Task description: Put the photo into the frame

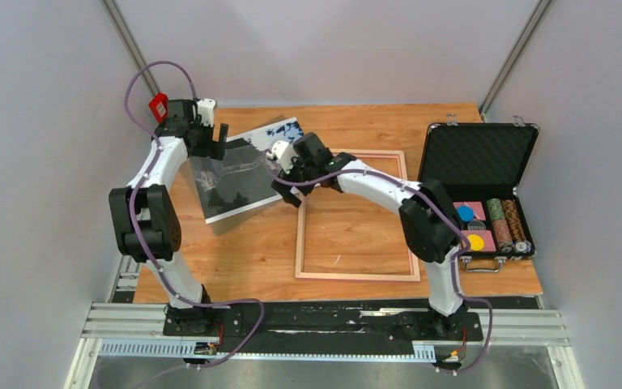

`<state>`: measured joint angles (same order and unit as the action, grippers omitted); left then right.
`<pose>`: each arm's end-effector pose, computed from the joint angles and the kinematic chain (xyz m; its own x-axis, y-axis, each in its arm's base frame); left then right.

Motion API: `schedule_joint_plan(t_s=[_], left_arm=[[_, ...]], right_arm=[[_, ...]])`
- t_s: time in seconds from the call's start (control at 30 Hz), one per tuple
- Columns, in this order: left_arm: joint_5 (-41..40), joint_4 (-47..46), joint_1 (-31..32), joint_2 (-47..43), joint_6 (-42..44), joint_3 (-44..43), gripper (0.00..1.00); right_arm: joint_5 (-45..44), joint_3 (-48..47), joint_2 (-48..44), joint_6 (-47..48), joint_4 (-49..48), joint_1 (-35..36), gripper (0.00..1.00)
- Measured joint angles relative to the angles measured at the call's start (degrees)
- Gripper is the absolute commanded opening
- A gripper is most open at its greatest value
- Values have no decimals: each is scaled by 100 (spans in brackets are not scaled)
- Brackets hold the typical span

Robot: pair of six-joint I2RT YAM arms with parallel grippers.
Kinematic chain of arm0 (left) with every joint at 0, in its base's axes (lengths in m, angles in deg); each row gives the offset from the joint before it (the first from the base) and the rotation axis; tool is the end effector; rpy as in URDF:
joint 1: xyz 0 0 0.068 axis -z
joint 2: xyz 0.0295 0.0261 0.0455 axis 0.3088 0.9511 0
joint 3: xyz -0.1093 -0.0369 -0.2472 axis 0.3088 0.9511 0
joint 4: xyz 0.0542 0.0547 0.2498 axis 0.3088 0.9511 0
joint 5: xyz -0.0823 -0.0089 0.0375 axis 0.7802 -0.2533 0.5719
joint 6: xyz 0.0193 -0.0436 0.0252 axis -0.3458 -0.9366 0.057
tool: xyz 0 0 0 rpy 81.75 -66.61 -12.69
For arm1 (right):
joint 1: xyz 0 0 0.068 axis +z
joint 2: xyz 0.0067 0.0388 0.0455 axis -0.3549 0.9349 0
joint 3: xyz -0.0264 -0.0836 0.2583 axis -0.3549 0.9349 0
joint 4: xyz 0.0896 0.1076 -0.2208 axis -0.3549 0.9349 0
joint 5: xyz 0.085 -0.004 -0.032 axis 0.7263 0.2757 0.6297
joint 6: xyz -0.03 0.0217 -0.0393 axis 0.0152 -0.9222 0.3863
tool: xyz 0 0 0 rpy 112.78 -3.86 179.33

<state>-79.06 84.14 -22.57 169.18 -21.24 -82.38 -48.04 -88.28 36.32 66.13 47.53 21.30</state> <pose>0.3908 0.0270 0.2743 -0.7045 0.1274 -0.6981 0.1369 0.9897 0.0424 0.3312 0.3093 0.2347 -0.2628 -0.6639 -0.7001 -0.8960 0.4371 -0.0783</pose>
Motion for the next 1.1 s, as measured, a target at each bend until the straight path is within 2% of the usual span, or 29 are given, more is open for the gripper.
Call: schedule_joint_plan(t_s=[0.2,0.4,0.6,1.1], left_arm=[[264,149,0,931,-24,-656,100],[400,245,0,1519,-127,-1217,100],[531,256,0,1626,-195,-1292,100],[634,177,0,1626,-243,-1279,100]], right_arm=[[61,-262,673,439,9,549,92],[-63,-343,1014,673,4,686,91],[-424,-293,1117,697,26,595,91],[-529,-339,1117,474,90,186,92]])
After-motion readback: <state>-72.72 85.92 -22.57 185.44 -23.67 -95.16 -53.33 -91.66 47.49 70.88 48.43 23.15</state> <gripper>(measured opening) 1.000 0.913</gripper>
